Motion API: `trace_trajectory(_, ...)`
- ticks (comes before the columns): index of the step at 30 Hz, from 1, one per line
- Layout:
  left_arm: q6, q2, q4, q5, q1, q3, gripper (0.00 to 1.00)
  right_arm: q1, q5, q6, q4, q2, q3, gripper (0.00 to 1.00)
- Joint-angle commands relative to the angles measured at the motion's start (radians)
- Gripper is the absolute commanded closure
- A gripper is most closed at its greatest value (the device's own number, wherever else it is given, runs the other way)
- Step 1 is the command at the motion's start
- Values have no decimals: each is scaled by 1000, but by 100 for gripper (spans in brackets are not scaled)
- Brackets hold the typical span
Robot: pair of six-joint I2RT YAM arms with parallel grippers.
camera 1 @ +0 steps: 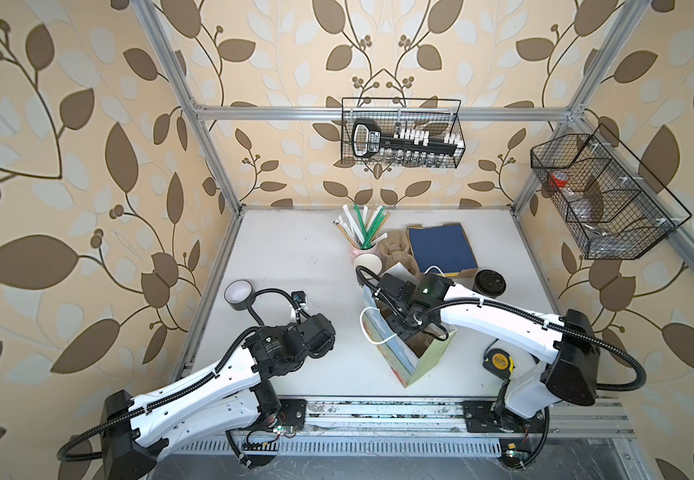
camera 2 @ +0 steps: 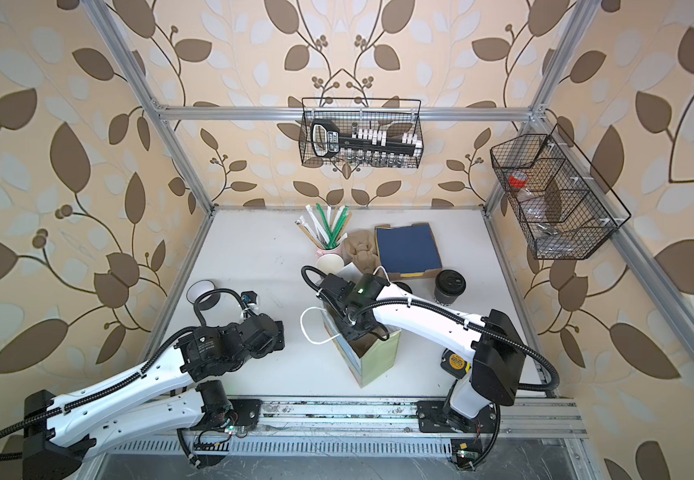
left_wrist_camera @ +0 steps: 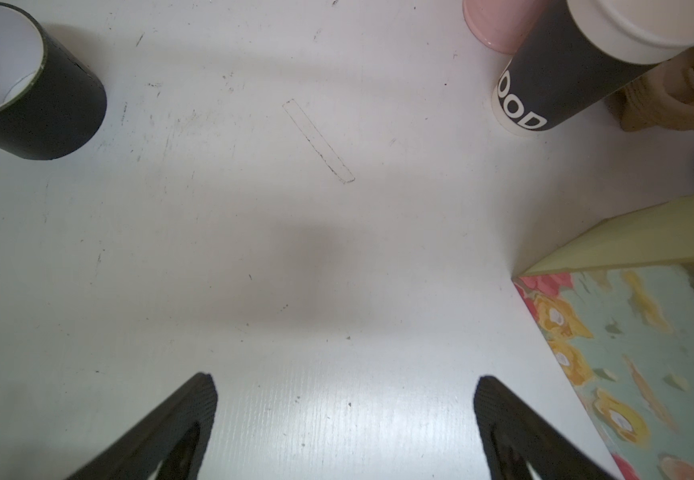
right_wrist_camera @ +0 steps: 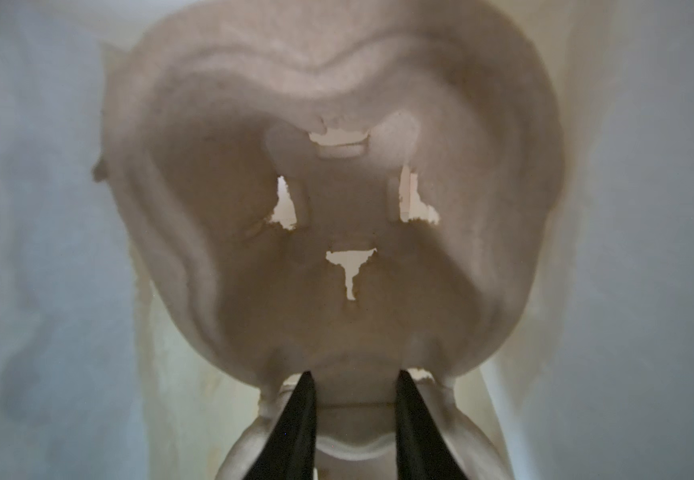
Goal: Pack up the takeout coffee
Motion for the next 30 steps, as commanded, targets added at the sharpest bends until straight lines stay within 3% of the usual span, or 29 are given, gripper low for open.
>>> trace_trajectory(1, 0, 3, -3, -44, 12, 13, 1, 0, -20, -22, 7, 22, -11, 71)
trace_trajectory(11, 2, 9, 0, -45, 12, 14, 1, -20, -46, -48, -42, 49, 16, 71)
trace_trajectory(30, 0, 1, -2, -51, 13, 9, 1, -37, -81, -71, 46, 88, -52, 71)
